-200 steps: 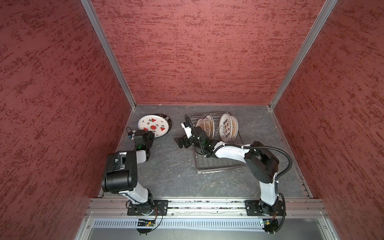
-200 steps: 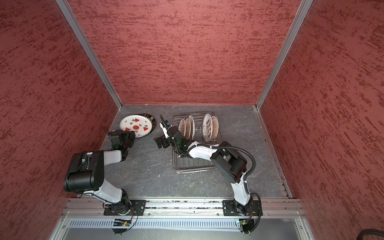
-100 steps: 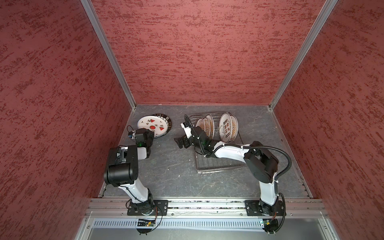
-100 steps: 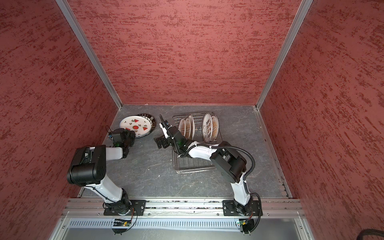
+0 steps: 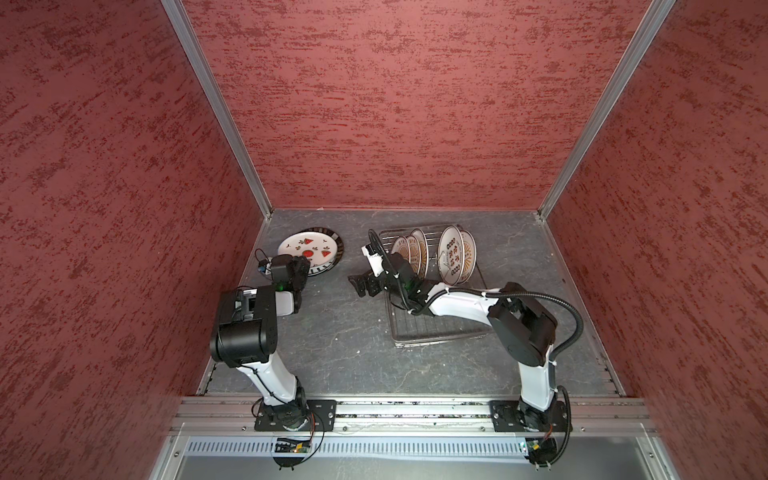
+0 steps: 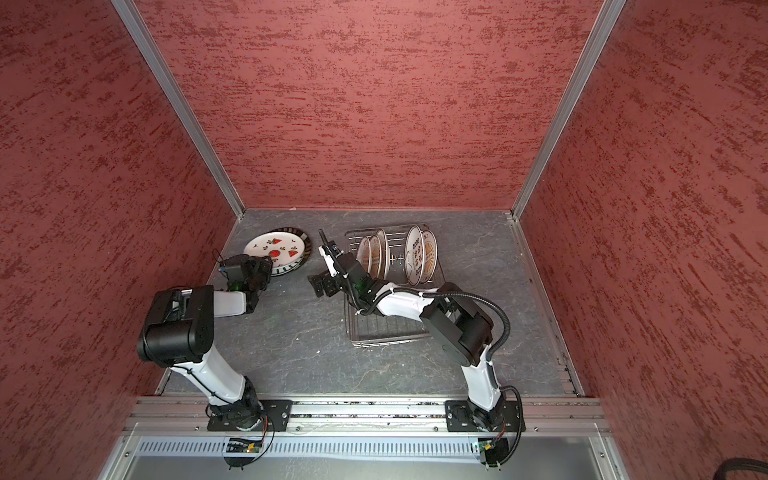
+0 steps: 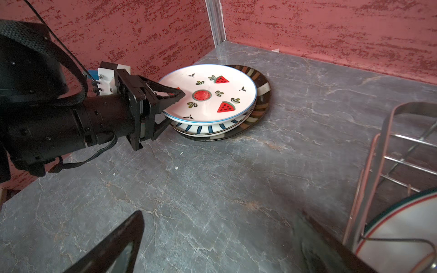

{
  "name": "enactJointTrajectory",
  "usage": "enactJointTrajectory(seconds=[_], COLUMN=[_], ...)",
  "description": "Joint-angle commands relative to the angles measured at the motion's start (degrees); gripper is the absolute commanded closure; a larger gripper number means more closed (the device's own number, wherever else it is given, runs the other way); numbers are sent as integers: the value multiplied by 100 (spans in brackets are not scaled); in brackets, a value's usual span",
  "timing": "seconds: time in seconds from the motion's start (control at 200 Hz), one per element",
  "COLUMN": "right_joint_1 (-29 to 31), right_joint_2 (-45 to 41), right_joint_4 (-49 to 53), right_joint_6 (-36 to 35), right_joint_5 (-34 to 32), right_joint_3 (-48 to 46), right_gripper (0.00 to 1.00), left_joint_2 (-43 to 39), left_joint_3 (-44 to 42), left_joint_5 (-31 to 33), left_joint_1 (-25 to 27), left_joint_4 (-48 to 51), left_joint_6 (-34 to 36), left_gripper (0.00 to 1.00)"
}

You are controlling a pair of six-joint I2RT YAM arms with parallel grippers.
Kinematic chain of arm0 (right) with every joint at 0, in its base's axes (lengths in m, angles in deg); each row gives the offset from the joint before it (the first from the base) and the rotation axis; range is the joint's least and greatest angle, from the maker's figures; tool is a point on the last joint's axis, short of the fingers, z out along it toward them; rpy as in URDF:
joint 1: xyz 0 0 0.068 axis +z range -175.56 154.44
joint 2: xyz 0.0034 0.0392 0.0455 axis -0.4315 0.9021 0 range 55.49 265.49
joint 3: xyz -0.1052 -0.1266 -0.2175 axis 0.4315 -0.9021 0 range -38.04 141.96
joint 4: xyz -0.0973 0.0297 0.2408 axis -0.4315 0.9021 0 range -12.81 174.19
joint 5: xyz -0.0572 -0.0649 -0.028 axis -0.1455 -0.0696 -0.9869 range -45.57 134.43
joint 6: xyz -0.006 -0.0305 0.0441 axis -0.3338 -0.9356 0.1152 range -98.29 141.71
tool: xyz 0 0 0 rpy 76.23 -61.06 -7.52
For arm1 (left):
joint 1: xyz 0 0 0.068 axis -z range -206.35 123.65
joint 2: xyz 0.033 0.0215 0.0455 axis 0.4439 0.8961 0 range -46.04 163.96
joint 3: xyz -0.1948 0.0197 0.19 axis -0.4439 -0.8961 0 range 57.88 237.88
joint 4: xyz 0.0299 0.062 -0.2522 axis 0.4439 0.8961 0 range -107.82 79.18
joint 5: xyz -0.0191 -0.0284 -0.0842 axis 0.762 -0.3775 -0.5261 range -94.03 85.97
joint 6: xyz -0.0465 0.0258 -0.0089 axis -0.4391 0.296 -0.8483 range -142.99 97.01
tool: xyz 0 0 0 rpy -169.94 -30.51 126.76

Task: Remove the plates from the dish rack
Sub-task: 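Lower the watermelon-print plate onto the blue-striped plate with the left gripper, then hold the watermelon-print plate rim with the left gripper, settling it flat on the stack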

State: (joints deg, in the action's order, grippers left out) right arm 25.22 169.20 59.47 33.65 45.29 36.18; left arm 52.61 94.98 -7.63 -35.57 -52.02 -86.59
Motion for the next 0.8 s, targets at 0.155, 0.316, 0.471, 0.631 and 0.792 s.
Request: enactJointTrajectory(seconds=[0.155, 0.316, 0.471, 0.631, 0.792], right_joint_1=[27, 28, 28, 28, 28], right_joint_2=[42, 68, 37, 81, 61], right_joint_4=[-151, -103, -116, -92, -83], right_joint_6=[-66, -83, -88, -69, -61], right_joint_5=[34, 64, 41, 71, 35], right_joint_3=[92, 145, 112, 152, 122], right_gripper=[2, 2, 2, 2, 2], left_joint_2=[-558, -558, -554, -569, -568], left_joint_3=[278, 358, 302, 296, 289], left_joint_5=[976, 1008, 1206, 1369, 1544], left_joint_1=[142, 118, 146, 157, 174], left_joint_4=[1268, 1451, 1522, 1625, 1735], left_joint_6=[349, 415, 449, 433, 462], left_gripper=[57, 56, 56, 56, 57])
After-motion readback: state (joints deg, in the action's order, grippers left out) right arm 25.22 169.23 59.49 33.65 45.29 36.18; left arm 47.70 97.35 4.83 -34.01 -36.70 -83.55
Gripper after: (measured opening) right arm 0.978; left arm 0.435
